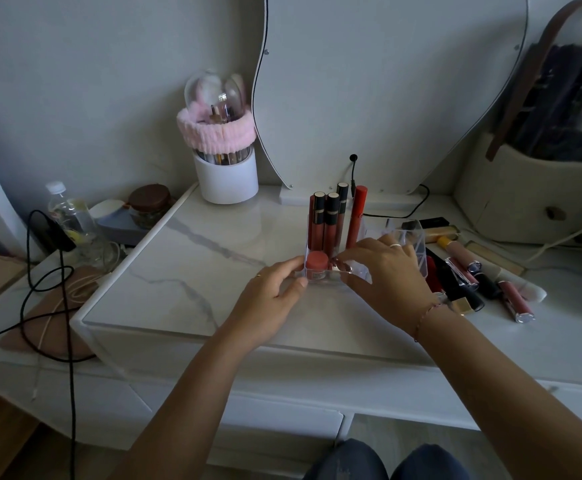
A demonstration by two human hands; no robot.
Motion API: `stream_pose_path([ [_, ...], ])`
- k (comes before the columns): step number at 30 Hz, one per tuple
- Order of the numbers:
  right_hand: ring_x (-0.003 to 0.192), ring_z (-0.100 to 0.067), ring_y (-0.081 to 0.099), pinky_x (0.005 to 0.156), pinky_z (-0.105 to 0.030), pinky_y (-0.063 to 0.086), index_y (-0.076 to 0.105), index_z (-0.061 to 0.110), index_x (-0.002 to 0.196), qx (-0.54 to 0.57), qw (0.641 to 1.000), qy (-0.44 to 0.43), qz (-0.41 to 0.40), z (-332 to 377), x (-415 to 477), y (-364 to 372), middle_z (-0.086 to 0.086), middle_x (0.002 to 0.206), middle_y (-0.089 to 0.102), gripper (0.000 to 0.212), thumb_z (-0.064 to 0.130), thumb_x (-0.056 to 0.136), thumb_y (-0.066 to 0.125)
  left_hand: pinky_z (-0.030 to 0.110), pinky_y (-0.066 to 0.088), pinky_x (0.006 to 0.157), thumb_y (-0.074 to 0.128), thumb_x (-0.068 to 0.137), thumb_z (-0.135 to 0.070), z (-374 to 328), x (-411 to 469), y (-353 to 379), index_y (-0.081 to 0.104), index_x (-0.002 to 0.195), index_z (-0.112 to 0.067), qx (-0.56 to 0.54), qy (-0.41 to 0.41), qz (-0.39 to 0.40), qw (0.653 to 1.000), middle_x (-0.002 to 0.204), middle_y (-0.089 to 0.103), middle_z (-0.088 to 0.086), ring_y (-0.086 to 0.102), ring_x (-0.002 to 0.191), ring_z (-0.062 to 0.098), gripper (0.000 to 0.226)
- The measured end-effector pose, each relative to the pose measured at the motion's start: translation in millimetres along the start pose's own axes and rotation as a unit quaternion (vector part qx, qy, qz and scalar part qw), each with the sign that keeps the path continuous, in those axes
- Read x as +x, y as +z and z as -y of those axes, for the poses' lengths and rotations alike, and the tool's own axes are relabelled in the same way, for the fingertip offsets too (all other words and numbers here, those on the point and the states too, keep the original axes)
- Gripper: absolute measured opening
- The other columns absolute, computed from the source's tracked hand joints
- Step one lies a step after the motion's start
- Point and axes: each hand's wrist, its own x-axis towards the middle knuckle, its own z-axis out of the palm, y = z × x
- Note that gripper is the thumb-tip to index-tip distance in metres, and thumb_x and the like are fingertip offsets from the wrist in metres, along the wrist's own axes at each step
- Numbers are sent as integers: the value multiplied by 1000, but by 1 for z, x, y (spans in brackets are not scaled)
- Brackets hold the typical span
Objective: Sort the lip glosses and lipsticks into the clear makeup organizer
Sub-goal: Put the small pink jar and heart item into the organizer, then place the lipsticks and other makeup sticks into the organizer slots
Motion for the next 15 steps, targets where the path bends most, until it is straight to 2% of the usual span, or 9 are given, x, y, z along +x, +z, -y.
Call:
stream_pose_path([
  [2,110,-16,50,98,-37,34,61,30,112,40,999,7,-28,-2,-6,-9,7,116,60,27,33,85,57,24,37,102,49,96,-32,0,1,0,53,130,-36,-17,-7,2,1000,130,59,-15,49,122,-1,35],
  [3,105,-14,52,96,-35,39,62,28,111,60,997,16,-48,-6,-9,-16,6,115,60,26,31,85,57,19,37,99,50,95,-32,0,2,-1,54,127,-40,-28,-11,0,1000,126,60,-19,50,119,-6,32],
  [5,91,-10,54,83,-24,47,63,24,107,98,990,56,-84,-18,-18,-32,4,109,60,25,28,83,59,3,36,87,52,95,-31,-2,6,-1,56,115,-50,-40,-15,-21,999,110,62,-33,51,105,-20,28],
  [6,87,-10,55,79,-22,48,64,22,106,113,985,81,-98,-27,-22,-42,2,107,60,24,26,83,60,-2,34,82,53,94,-29,-3,10,-1,57,115,-48,-45,-17,-36,998,105,61,-37,51,100,-23,28],
  [8,83,-12,57,75,-25,49,66,20,103,126,978,126,-112,-46,-33,-59,1,102,62,22,24,81,64,2,36,84,54,94,-28,-4,19,1,58,124,-31,-46,-24,-58,997,110,61,-29,55,101,-15,31],
  [9,80,-11,56,72,-25,48,66,20,102,124,977,141,-101,-55,-38,-66,1,100,62,23,24,79,66,6,37,86,55,93,-27,-4,23,3,58,125,-29,-47,-26,-62,997,112,62,-24,57,104,-7,31],
  [10,78,-9,55,70,-23,47,65,21,104,120,979,148,-76,-63,-45,-72,3,100,61,27,25,78,67,9,39,86,55,93,-27,-4,26,5,59,121,-35,-53,-24,-62,996,109,63,-26,59,104,-3,29],
  [12,77,-2,53,67,-14,44,62,23,110,114,982,151,-13,-74,-58,-77,7,104,56,38,29,73,70,10,42,84,56,93,-29,-3,31,11,58,116,-45,-59,-20,-56,996,103,64,-32,61,101,-4,28],
  [15,89,-5,52,74,-13,44,57,25,116,108,982,154,27,-79,-76,-70,8,120,51,50,35,69,72,16,41,87,55,93,-33,1,36,16,53,129,-35,-42,-25,-64,997,105,61,-37,56,103,-12,36],
])
